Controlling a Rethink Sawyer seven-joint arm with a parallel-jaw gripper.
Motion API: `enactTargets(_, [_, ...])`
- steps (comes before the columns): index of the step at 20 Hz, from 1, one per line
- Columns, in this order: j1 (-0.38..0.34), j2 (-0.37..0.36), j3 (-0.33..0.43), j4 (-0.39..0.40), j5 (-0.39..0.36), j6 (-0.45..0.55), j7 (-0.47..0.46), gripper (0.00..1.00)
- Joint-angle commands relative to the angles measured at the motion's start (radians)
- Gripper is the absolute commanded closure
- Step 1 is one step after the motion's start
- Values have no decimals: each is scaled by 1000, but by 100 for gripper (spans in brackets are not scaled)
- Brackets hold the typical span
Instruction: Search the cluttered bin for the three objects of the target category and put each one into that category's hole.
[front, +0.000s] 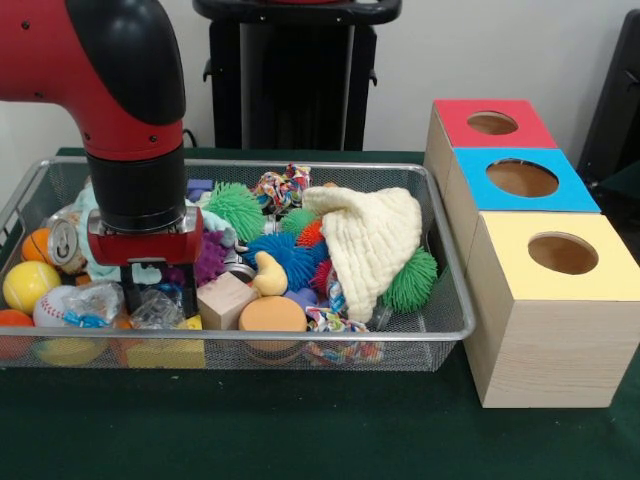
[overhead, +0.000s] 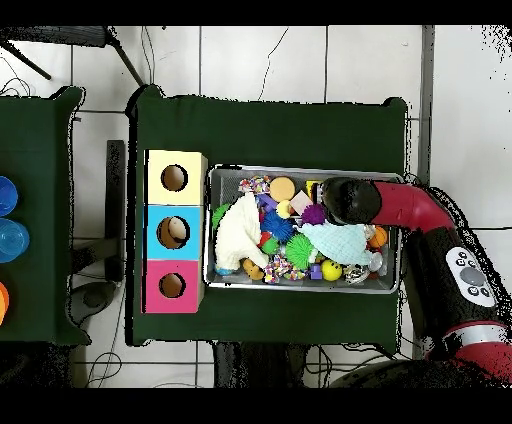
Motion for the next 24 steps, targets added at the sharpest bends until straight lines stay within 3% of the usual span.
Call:
enactTargets(1, [4,55,18,-19,-73,-18,-118,0])
enactTargets(8, [5,50,12,-25,-74,-13,-115,0])
enactTargets(18, [15,-66,9,21,-36,70,-114,0])
enactTargets(24, [7,-63,8,57,-45,19,-97,0])
